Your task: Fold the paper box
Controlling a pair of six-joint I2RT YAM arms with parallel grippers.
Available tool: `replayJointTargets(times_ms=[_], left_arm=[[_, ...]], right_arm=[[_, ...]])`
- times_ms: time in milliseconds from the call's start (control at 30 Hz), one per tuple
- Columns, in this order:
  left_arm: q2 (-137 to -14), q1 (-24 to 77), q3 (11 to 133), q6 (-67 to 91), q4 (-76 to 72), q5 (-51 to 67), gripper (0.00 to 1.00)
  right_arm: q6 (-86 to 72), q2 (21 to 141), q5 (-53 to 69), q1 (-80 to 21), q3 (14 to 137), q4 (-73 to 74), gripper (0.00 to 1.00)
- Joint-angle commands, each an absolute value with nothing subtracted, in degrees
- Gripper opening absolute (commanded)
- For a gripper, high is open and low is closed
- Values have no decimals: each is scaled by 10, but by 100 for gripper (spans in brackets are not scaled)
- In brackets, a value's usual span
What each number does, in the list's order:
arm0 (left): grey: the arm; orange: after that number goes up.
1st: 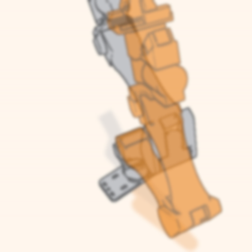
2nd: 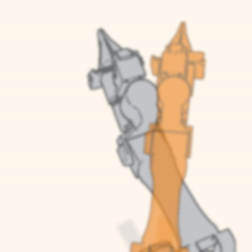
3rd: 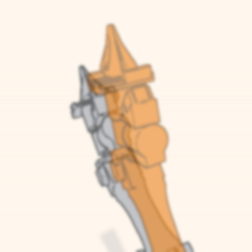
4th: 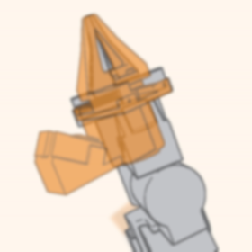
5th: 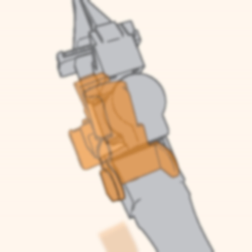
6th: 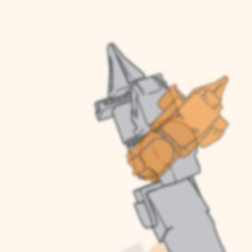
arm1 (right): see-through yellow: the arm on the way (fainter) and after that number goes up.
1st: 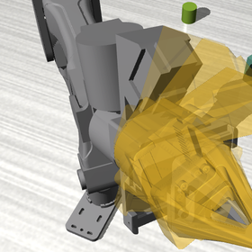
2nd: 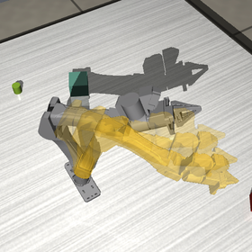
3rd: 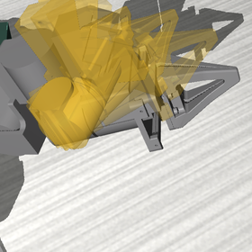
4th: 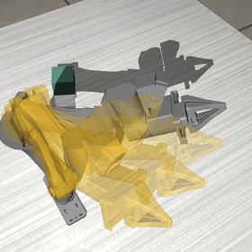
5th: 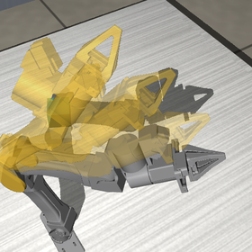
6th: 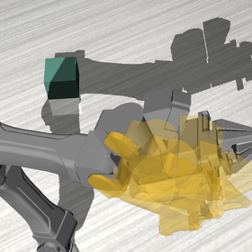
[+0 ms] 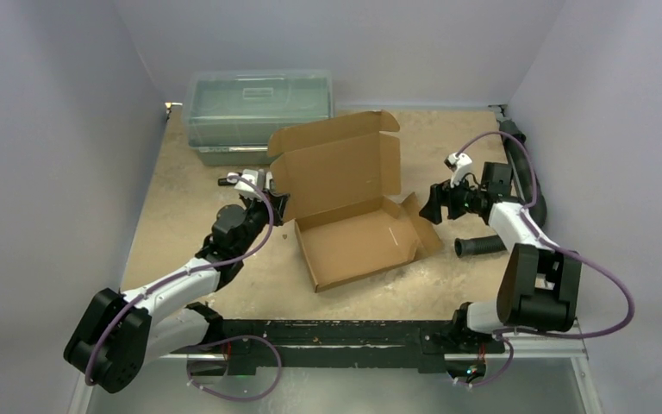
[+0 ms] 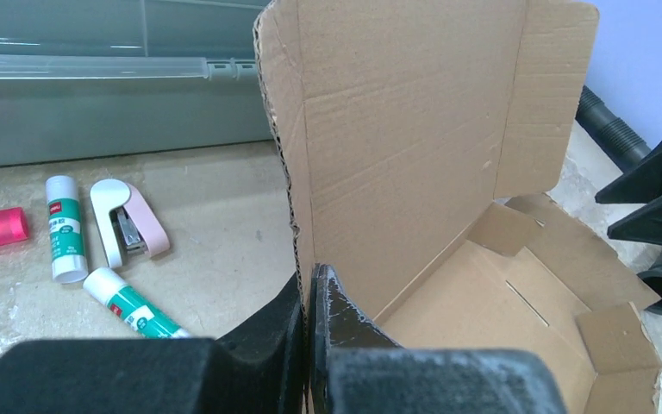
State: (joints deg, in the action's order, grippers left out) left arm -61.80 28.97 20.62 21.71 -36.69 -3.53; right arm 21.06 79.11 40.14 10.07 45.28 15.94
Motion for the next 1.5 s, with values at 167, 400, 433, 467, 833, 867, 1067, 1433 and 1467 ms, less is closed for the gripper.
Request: replayJointTargets(times_ms=[167, 400, 433, 467, 833, 867, 1067, 1433, 1467], left_arm=[[-592, 299, 205, 236, -384, -68, 0], [-580, 300, 204, 246, -370, -70, 0], [-581, 300, 205, 247, -369, -68, 0], [-583, 301, 207, 249, -370, -65, 0], [-587, 304, 220, 260, -361, -51, 0], [-588, 304, 222, 262, -360, -48, 0], [-598, 306, 241, 264, -353, -46, 0], [-597, 307, 262, 275, -328, -73, 0], [-597, 307, 261, 277, -326, -75, 0]], right_arm=[[219, 869, 334, 34, 534, 173, 56], [219, 879, 323, 28, 531, 179, 33], [219, 880, 324, 27, 531, 181, 31], [220, 882, 328, 27, 531, 182, 28], [225, 856, 374, 10, 529, 173, 0], [225, 848, 374, 7, 526, 169, 0], [253, 808, 397, 4, 512, 166, 0], [294, 805, 408, -21, 518, 198, 0], [296, 804, 407, -23, 517, 199, 0]])
